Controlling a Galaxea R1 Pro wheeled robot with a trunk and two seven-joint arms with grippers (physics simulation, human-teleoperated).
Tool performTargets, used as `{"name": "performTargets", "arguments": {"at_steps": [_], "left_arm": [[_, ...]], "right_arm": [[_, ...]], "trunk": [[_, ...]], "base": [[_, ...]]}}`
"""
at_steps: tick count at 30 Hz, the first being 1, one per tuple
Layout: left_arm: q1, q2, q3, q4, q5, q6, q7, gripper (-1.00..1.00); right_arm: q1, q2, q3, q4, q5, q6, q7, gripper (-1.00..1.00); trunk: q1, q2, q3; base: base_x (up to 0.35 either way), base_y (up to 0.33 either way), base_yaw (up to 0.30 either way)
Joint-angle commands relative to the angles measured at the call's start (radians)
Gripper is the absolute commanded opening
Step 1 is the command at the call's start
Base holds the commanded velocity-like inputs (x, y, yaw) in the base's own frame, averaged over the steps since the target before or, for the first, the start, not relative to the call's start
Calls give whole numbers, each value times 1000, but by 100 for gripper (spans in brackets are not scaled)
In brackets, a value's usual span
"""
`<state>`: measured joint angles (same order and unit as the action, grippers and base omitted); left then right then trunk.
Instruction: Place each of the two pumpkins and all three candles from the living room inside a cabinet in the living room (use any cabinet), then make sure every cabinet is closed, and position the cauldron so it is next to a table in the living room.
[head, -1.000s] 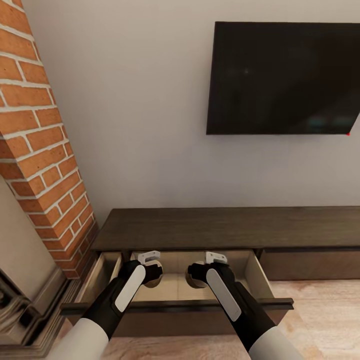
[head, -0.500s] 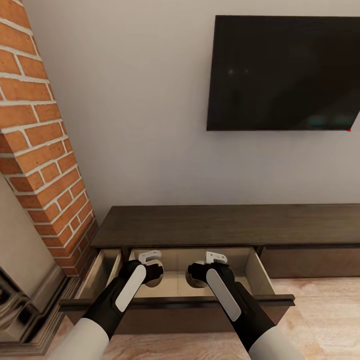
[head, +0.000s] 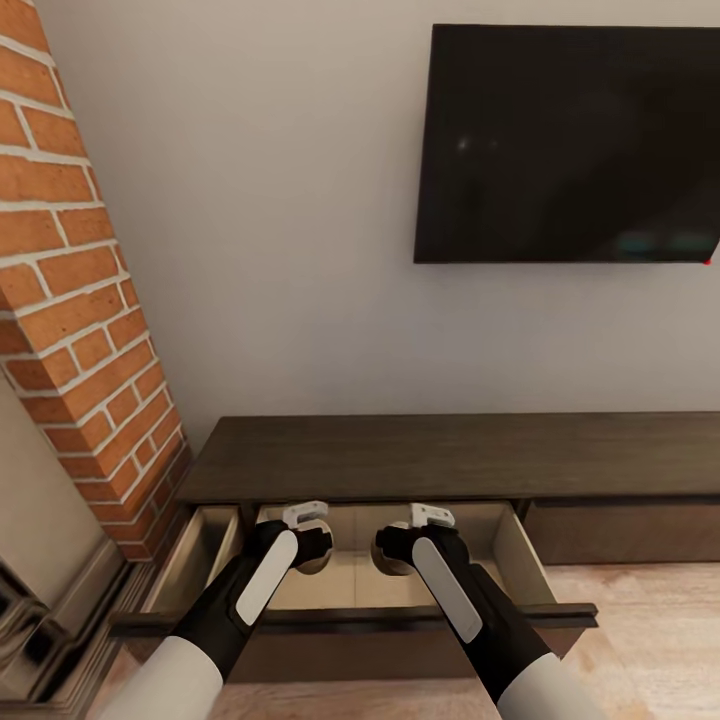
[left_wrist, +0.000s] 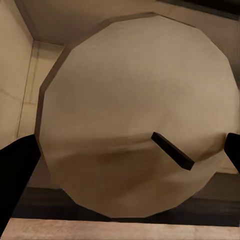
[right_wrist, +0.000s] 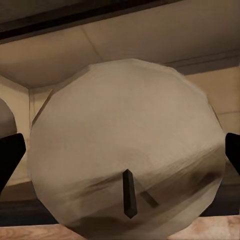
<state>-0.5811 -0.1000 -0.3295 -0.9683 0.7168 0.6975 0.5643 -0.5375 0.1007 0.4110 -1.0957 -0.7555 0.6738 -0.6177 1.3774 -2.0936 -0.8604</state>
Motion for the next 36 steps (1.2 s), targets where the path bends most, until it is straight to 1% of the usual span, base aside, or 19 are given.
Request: {"name": "performTargets", "arguments": {"at_steps": [1,4,5,7,8,10,14,17,20,27,33,36], "left_arm": [[-1,0,-2,-1,10,0,10,-100],[-1,0,-2,-1,11,0,10,-100],[0,0,-2,-1,11,0,10,-100],[-1,0,-2,-1,12,0,11,-100],[-1,0,-2,-1,12,2,13,-100],[-1,0,-2,-1,12,10,14,-100],[-1,0,-2,-2,18,56,17,-100],[-2,0,-2,-3,20,71,19,-100],[-2,0,-2,-2,21,74,19,-100],[-2,-1,-2,-2,21,75,19,-100],[-2,-1,-2,-2,22,75,18,-100],[-2,-1,-2,-1,21,74,17,-100]], "right_arm": [[-1,0,2,-1,-10,0,-10,-100],[-1,0,2,0,-10,-5,-10,-100],[-1,0,3,1,-10,-16,-10,-100],[-1,0,10,9,-11,-65,-7,-100],[-1,0,30,16,-11,-87,-3,-100],[-6,0,60,32,-11,-102,0,-100],[-35,1,82,81,-13,-110,2,-100],[-61,1,85,143,-13,-111,3,-100],[-76,1,86,179,-13,-111,3,-100],[-88,1,86,197,-18,-104,3,-100],[-107,2,86,236,-20,-96,4,-100],[-115,2,87,253,-21,-80,4,-100]], "trunk": [[0,0,-1],[0,0,-1],[0,0,-1],[0,0,-1],[0,0,-1],[0,0,-1],[0,0,-1],[0,0,-1],[0,0,-1],[0,0,-1],[0,0,-1],[0,0,-1]], "base": [[242,-1,0],[153,0,0],[60,0,0],[25,0,0],[10,0,0],[5,0,0],[1,0,0],[83,0,0],[160,0,0],[30,0,0],[1,0,0],[0,0,0]]}}
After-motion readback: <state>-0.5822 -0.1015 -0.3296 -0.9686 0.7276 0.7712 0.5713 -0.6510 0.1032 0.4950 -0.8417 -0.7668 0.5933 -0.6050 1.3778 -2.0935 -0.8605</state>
